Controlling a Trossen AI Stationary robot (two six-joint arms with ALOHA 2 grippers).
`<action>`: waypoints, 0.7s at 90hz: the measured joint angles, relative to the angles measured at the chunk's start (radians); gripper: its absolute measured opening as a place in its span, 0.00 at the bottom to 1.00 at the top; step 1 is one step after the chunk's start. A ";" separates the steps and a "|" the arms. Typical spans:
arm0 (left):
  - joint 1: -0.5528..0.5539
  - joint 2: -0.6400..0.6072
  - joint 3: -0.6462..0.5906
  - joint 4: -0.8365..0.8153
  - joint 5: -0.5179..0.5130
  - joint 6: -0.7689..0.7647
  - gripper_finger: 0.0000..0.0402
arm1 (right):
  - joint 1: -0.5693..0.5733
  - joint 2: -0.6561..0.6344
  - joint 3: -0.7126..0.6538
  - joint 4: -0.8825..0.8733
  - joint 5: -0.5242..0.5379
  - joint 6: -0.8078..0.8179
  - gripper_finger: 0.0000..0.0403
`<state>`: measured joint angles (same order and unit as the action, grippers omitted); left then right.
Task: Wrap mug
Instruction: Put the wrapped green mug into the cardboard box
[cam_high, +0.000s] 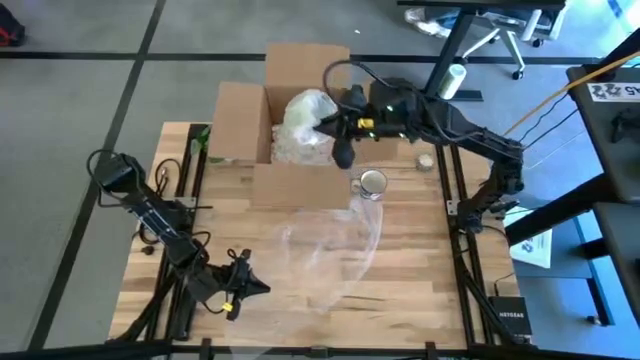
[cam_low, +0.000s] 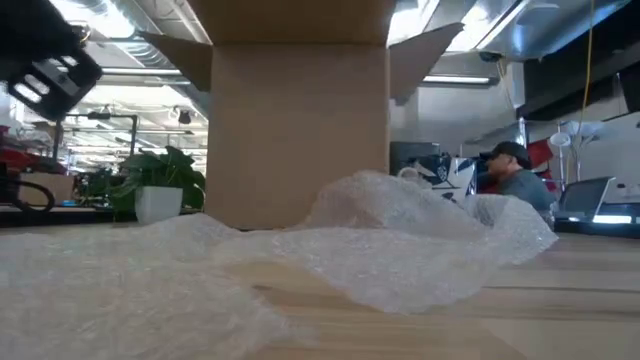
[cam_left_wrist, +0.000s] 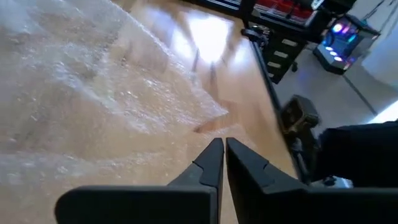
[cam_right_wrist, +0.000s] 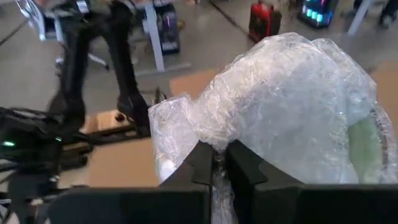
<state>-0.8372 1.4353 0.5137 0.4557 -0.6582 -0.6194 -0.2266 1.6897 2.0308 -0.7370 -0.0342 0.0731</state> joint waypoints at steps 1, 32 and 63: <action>0.003 0.000 0.000 -0.001 0.000 0.004 0.00 | -0.006 0.006 0.000 -0.002 -0.005 0.000 0.00; 0.126 0.000 0.000 0.000 0.119 0.102 0.00 | -0.171 0.170 0.000 0.044 -0.172 -0.025 0.00; 0.267 0.000 0.000 0.021 0.273 0.134 0.00 | -0.199 0.339 0.169 -0.065 -0.203 -0.082 0.00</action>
<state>-0.5698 1.4353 0.5137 0.4769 -0.3852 -0.4856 -0.4257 2.0285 2.2002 -0.8022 -0.2373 -0.0088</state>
